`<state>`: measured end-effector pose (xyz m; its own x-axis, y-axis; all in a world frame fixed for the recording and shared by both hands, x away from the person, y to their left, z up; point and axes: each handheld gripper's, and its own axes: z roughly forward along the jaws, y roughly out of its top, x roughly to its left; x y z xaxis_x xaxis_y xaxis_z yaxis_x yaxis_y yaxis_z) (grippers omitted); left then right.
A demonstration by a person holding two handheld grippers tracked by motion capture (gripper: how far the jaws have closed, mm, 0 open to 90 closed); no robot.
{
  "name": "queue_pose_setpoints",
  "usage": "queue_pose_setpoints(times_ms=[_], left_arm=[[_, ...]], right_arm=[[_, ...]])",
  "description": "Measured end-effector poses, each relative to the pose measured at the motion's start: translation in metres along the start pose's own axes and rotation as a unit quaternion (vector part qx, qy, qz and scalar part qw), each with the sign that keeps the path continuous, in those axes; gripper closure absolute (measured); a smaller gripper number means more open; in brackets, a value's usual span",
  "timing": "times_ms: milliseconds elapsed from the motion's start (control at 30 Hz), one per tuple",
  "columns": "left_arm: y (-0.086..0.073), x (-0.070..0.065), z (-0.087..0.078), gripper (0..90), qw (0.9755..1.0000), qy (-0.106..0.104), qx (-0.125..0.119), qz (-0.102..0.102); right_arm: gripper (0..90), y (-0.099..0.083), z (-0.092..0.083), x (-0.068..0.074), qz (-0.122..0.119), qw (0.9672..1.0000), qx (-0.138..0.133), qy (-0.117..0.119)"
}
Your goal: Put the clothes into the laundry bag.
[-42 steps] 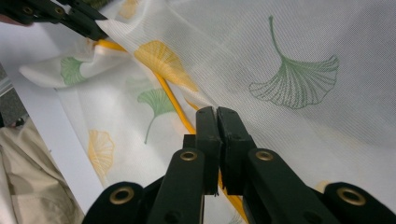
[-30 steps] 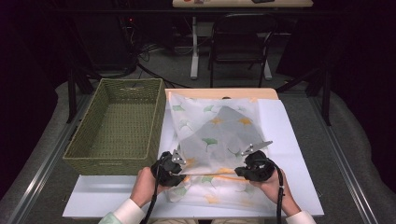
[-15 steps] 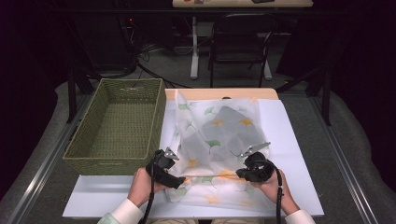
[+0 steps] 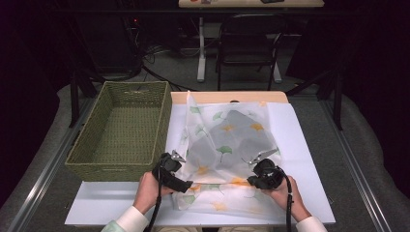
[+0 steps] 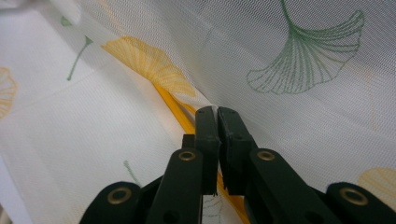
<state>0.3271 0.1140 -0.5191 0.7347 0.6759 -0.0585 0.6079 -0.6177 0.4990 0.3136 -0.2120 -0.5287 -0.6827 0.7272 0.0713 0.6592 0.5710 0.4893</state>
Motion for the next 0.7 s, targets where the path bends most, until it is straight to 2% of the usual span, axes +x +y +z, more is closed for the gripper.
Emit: queue_pose_setpoints(times_ms=[133,300,500,533,567,700], left_arm=[[0.001,0.002,0.002,15.4,1.0,-0.002,0.005,-0.003],[0.001,0.004,0.005,15.7,0.9998,-0.001,0.018,-0.012],[0.002,0.006,0.01,16.2,0.9996,0.003,0.021,-0.019],[0.002,0.006,0.01,16.3,0.9995,0.004,0.02,-0.025],[0.003,0.007,0.011,16.5,0.9996,0.007,0.019,-0.021],[0.003,0.008,0.012,17.4,0.9993,0.014,0.016,-0.03]], right_arm=[[76.7,0.0,0.0,0.001,-0.005,1.0,0.004,-0.005],[52.4,0.0,-0.008,0.003,-0.012,0.9999,-0.006,-0.003],[33.3,-0.002,-0.018,0.007,-0.024,0.9993,-0.027,0.006],[26.8,-0.001,-0.019,0.009,-0.023,0.9993,-0.028,0.004],[25.7,-0.001,-0.019,0.01,-0.028,0.9991,-0.031,0.004],[17.6,0.001,-0.02,0.014,-0.036,0.9986,-0.038,0.011]])
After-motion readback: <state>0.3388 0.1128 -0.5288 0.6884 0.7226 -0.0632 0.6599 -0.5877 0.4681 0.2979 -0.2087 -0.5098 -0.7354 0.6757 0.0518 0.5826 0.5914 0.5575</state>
